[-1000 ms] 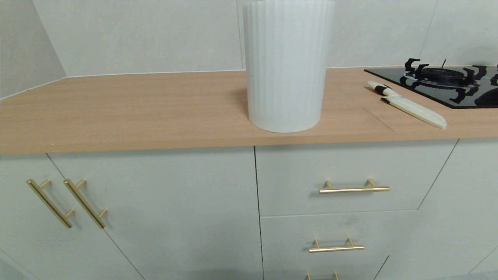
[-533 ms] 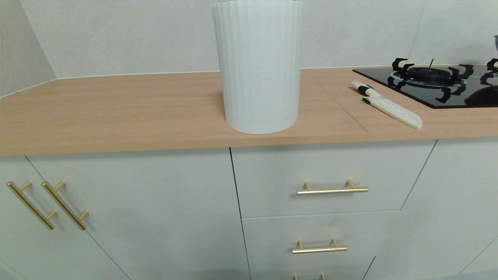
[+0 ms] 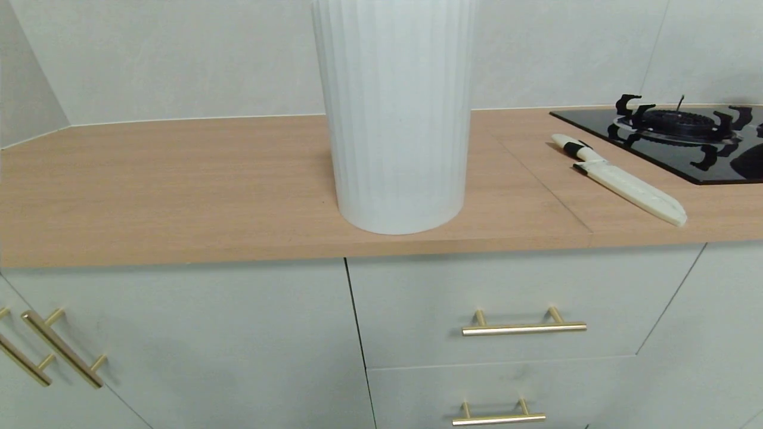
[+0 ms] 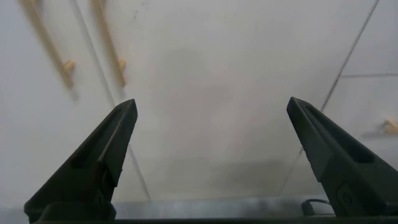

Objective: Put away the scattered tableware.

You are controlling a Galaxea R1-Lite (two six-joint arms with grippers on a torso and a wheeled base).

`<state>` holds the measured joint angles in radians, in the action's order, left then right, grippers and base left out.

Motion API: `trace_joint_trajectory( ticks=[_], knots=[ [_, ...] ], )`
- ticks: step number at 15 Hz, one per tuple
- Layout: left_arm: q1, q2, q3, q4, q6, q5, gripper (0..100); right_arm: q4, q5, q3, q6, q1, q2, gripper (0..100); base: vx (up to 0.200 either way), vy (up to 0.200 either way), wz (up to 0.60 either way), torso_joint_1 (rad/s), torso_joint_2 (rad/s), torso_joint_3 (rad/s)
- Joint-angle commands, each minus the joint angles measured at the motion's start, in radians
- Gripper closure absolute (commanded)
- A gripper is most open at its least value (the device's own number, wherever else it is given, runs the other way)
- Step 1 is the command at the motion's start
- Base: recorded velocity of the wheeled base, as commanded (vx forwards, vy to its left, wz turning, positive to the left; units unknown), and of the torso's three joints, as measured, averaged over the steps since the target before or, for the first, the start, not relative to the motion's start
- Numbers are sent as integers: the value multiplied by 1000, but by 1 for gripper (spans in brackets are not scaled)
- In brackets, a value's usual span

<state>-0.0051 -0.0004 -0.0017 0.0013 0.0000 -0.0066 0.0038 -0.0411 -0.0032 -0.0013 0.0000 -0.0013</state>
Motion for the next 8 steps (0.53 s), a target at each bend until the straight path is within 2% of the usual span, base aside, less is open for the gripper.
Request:
trace_joint_trajectory(
  ticks=[1,8],
  knots=[
    [-1,0,0,0,0,0,0,-1,0,0,0,0,1,0,0,0,0,0,0,0],
    [-1,0,0,0,0,0,0,1,0,0,0,0,1,0,0,0,0,0,0,0]
  ],
)
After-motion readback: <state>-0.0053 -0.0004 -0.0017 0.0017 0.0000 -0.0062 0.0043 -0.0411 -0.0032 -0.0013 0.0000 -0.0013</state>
